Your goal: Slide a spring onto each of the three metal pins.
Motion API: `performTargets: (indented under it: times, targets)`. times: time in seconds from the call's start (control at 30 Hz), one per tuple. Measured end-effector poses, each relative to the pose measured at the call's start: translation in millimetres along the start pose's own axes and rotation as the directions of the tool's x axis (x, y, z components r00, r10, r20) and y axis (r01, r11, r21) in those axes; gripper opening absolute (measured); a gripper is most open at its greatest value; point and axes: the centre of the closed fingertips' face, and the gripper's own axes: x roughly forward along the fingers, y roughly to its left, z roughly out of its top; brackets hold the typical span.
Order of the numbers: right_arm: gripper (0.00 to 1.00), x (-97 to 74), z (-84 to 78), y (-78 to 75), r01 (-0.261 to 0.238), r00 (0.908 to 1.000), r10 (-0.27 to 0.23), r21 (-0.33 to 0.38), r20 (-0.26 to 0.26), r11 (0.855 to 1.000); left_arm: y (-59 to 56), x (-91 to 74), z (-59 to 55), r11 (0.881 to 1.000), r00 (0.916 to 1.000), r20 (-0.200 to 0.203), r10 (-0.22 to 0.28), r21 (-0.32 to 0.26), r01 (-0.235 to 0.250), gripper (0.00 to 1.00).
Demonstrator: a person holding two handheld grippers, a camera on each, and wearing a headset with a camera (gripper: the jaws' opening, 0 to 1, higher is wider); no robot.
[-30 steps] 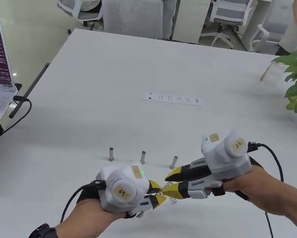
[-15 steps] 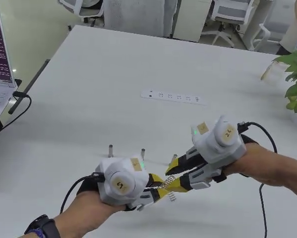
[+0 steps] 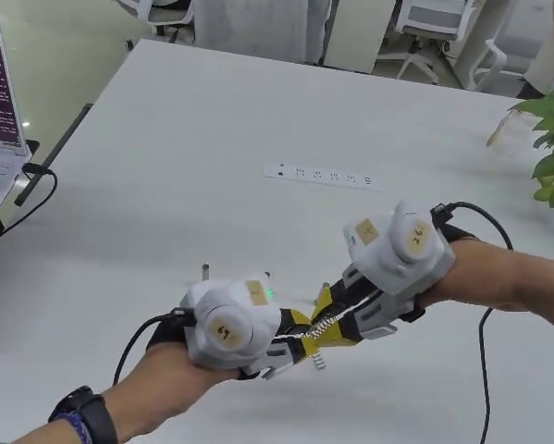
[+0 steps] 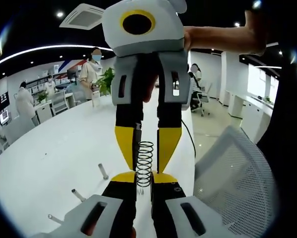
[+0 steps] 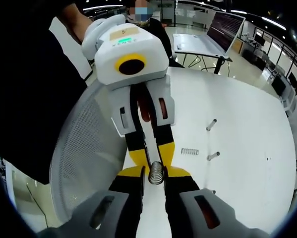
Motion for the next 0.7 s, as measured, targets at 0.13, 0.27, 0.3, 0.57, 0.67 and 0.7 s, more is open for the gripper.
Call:
performTargets:
  times: [0.13, 0.27, 0.3, 0.57, 0.67, 0.7]
  targets:
    - [0.12, -1.9, 0.1, 2.1, -0.013, 0.9998, 0.013, -0.024, -0.013, 1.000, -1.5, -0.2, 2.4, 1.000, 1.0000, 0.005, -0.008, 0.004, 0.008, 0.02]
    - [0.12, -3.4, -1.0, 3.5, -0.024, 0.9990, 0.023, -0.050, -0.039, 0.998, -3.4, 0.4, 4.1, 1.000, 0.9998, 0.008, -0.016, 0.010, 0.016, 0.02]
    - [0.11, -3.9, -1.5, 2.6, -0.022, 0.9987, 0.019, -0.062, -0.048, 0.998, -4.1, 0.8, 4.9, 1.000, 0.9998, 0.009, -0.018, 0.010, 0.018, 0.02]
    - [0.09, -4.6, -3.1, 3.2, -0.036, 0.9967, 0.027, -0.114, -0.077, 0.993, -5.7, 1.1, 6.1, 1.000, 0.9996, 0.012, -0.025, 0.009, 0.025, 0.02]
    - [0.09, -4.3, -4.1, 3.6, -0.040, 0.9954, 0.027, -0.142, -0.092, 0.989, -5.9, 0.9, 5.9, 1.000, 0.9995, 0.016, -0.028, 0.003, 0.028, 0.02]
    - [0.09, -4.1, -4.4, 3.6, -0.041, 0.9950, 0.026, -0.148, -0.096, 0.988, -6.0, 1.0, 5.9, 1.000, 0.9995, 0.015, -0.028, 0.003, 0.028, 0.02]
